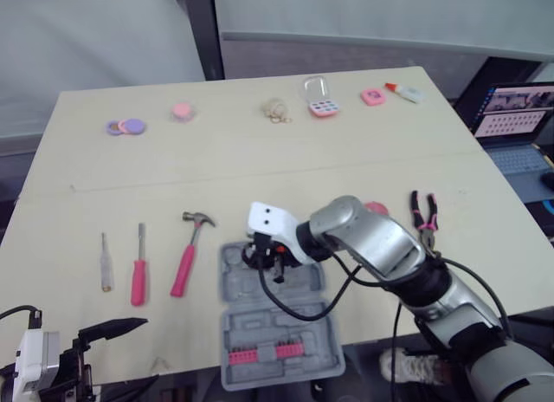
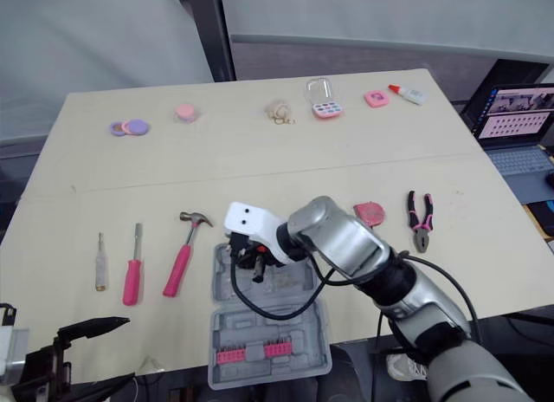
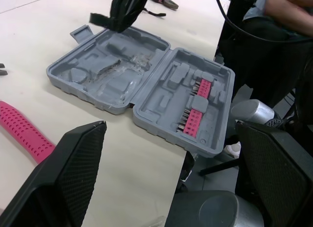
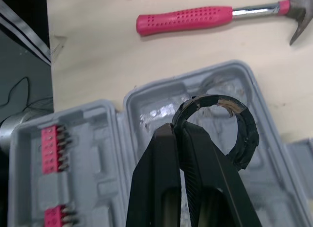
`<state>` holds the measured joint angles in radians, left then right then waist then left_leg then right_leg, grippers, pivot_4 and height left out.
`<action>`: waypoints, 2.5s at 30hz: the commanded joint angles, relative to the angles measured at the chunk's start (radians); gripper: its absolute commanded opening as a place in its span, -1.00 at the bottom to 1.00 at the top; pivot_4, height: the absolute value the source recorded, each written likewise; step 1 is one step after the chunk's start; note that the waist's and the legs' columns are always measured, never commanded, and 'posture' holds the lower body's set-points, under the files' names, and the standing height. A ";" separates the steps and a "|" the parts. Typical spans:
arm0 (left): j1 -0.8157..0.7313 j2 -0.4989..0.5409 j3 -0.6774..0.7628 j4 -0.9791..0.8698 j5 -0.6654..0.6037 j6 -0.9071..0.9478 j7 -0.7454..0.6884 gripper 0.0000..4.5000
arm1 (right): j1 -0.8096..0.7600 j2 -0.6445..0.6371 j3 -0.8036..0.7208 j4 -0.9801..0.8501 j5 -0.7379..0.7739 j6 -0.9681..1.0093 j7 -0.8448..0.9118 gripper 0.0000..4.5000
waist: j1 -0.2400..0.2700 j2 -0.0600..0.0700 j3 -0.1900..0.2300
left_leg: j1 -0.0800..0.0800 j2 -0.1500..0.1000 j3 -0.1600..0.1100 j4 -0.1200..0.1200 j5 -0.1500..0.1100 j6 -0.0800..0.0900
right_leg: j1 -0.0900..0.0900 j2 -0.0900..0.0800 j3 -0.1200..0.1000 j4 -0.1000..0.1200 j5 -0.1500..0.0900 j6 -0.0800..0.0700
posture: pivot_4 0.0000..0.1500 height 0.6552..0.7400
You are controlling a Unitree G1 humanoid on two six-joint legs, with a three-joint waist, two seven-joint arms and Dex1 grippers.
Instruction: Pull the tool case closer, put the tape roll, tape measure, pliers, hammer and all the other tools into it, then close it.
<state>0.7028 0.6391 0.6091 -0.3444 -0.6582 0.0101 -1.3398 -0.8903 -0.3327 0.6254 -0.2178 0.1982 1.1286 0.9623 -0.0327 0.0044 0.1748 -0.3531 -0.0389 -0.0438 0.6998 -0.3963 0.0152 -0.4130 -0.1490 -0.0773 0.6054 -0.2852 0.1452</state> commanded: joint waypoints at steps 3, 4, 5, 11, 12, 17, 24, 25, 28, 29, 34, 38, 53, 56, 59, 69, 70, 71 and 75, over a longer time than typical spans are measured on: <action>0.030 -0.018 0.000 -0.034 0.008 -0.014 0.016 1.00 | -0.032 0.056 0.030 0.078 -0.016 -0.070 -0.035 -0.98 | 0.000 0.000 0.000 | 0.000 0.000 0.000 0.000 0.000 0.000 | 0.000 0.000 0.000 0.000 0.000 0.000 | 1.00 1.00; 0.033 -0.020 -0.001 -0.035 0.011 -0.016 0.018 1.00 | -0.034 0.063 0.035 0.091 -0.019 -0.078 -0.037 -0.98 | 0.000 0.000 0.000 | 0.000 0.000 0.000 0.000 0.000 0.000 | 0.000 0.000 0.000 0.000 0.000 0.000 | 1.00 1.00; 0.036 -0.022 -0.003 -0.037 0.013 -0.018 0.020 1.00 | -0.036 0.072 0.040 0.106 -0.022 -0.087 -0.041 -0.98 | -0.001 0.000 0.000 | 0.000 0.000 0.000 0.000 0.000 0.000 | 0.000 0.000 0.000 0.001 0.000 0.000 | 1.00 1.00; 0.043 -0.036 -0.016 -0.054 0.033 -0.029 0.041 1.00 | -0.045 0.141 0.070 0.219 -0.063 -0.162 -0.069 -0.98 | -0.005 0.000 0.000 | 0.000 0.000 0.000 0.000 0.000 -0.001 | 0.000 0.000 0.000 0.001 0.000 -0.001 | 1.00 1.00; 0.046 -0.039 -0.018 -0.059 0.033 -0.029 0.045 1.00 | -0.045 0.149 0.072 0.233 -0.067 -0.172 -0.072 -0.98 | -0.006 0.000 0.000 | 0.000 0.000 0.000 0.000 0.000 -0.001 | -0.001 0.000 0.000 0.001 0.000 -0.001 | 1.00 1.00; 0.063 -0.040 -0.017 -0.069 0.037 -0.033 0.047 1.00 | -0.041 0.179 0.076 0.287 -0.082 -0.206 -0.074 -0.98 | -0.007 0.000 0.000 | 0.000 0.000 0.000 0.000 0.000 -0.001 | -0.001 0.000 0.000 0.002 0.000 -0.001 | 1.00 1.00; 0.072 -0.037 -0.015 -0.080 0.031 -0.031 0.055 1.00 | -0.044 0.215 0.076 0.373 -0.115 -0.261 -0.076 -0.98 | -0.010 0.001 0.000 | 0.000 0.000 0.000 0.000 -0.001 -0.001 | -0.001 0.000 0.000 0.002 0.000 -0.001 | 1.00 1.00; 0.072 -0.037 -0.017 -0.082 0.031 -0.030 0.057 1.00 | -0.046 0.222 0.075 0.387 -0.120 -0.270 -0.076 -0.98 | -0.010 0.001 0.000 | 0.000 0.000 0.000 0.000 -0.001 -0.001 | -0.001 0.001 0.000 0.002 0.000 -0.001 | 1.00 1.00; 0.074 -0.037 -0.017 -0.086 0.031 -0.028 0.060 1.00 | -0.050 0.237 0.072 0.417 -0.134 -0.287 -0.073 -0.98 | -0.012 0.001 0.000 | 0.000 0.000 0.000 0.000 -0.001 -0.001 | -0.001 0.001 0.000 0.002 0.000 -0.001 | 1.00 1.00; 0.074 -0.037 -0.017 -0.087 0.031 -0.027 0.061 1.00 | -0.051 0.240 0.071 0.423 -0.137 -0.291 -0.071 -0.98 | -0.013 0.001 0.000 | 0.000 0.000 0.000 0.000 -0.001 -0.001 | -0.001 0.001 0.000 0.002 0.000 -0.001 | 1.00 1.00; 0.090 -0.045 -0.017 -0.106 0.030 -0.025 0.069 1.00 | -0.050 0.244 0.075 0.432 -0.154 -0.304 -0.060 -0.98 | -0.022 0.001 0.001 | 0.000 0.000 -0.001 -0.001 -0.001 -0.001 | -0.001 0.001 0.000 0.002 -0.001 -0.001 | 1.00 1.00; 0.097 -0.049 -0.022 -0.115 0.030 -0.025 0.077 1.00 | -0.049 0.244 0.078 0.435 -0.164 -0.310 -0.051 -0.98 | -0.023 0.001 0.001 | 0.000 0.000 -0.001 -0.001 -0.001 -0.001 | -0.001 0.001 0.000 0.002 -0.001 -0.001 | 1.00 1.00; 0.104 -0.050 -0.039 -0.135 0.033 -0.025 0.098 1.00 | -0.036 0.260 0.041 0.375 -0.124 -0.240 -0.029 0.10 | -0.023 0.002 0.001 | 0.000 0.000 -0.001 -0.001 -0.001 -0.002 | -0.001 0.001 0.000 0.002 -0.001 -0.001 | 1.00 1.00; 0.101 -0.049 -0.042 -0.137 0.034 -0.023 0.102 1.00 | -0.043 0.253 0.025 0.344 -0.103 -0.212 -0.021 0.10 | -0.022 0.002 0.001 | 0.000 0.001 -0.001 -0.001 -0.001 -0.002 | -0.001 0.001 0.000 0.002 -0.001 -0.001 | 1.00 1.00; 0.096 -0.044 -0.042 -0.135 0.031 -0.022 0.104 1.00 | -0.048 0.243 -0.004 0.303 -0.076 -0.183 -0.016 0.10 | -0.022 0.002 0.001 | 0.000 0.000 -0.001 -0.001 -0.001 -0.002 | -0.001 0.001 0.000 0.002 -0.001 -0.001 | 1.00 1.00; 0.070 -0.033 -0.059 -0.134 0.039 -0.016 0.120 1.00 | 0.089 0.204 -0.101 0.267 -0.064 -0.332 -0.089 0.10 | -0.020 0.001 0.001 | 0.000 0.000 -0.001 -0.001 -0.001 -0.002 | -0.001 0.001 0.000 0.002 -0.001 -0.001 | 1.00 1.00; 0.067 -0.032 -0.061 -0.132 0.040 -0.016 0.120 1.00 | 0.102 0.201 -0.106 0.273 -0.066 -0.345 -0.094 0.10 | -0.021 0.001 0.001 | 0.000 0.000 -0.001 -0.001 -0.001 -0.002 | -0.001 0.001 0.000 0.002 -0.001 -0.001 | 1.00 1.00; 0.065 -0.032 -0.064 -0.132 0.042 -0.016 0.122 1.00 | 0.112 0.199 -0.110 0.276 -0.067 -0.355 -0.098 0.10 | -0.021 0.001 0.001 | 0.000 0.000 -0.001 -0.001 -0.001 -0.002 | -0.001 0.001 0.000 0.002 -0.001 -0.001 | 1.00 1.00; 0.053 -0.026 -0.071 -0.128 0.043 -0.014 0.124 1.00 | 0.132 0.215 -0.133 0.289 -0.064 -0.360 -0.131 0.00 | -0.023 0.001 0.001 | 0.001 0.001 -0.001 -0.001 -0.001 -0.002 | -0.001 0.001 0.000 0.002 -0.001 -0.001 | 1.00 1.00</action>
<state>0.7524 0.6077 0.5364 -0.4604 -0.6180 -0.0020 -1.2165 -0.7573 -0.1366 0.5144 0.0865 0.1246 0.7853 0.8517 -0.0555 0.0057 0.1756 -0.3526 -0.0382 -0.0444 0.6985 -0.3972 0.0135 -0.4141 -0.1478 -0.0775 0.6073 -0.2859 0.1438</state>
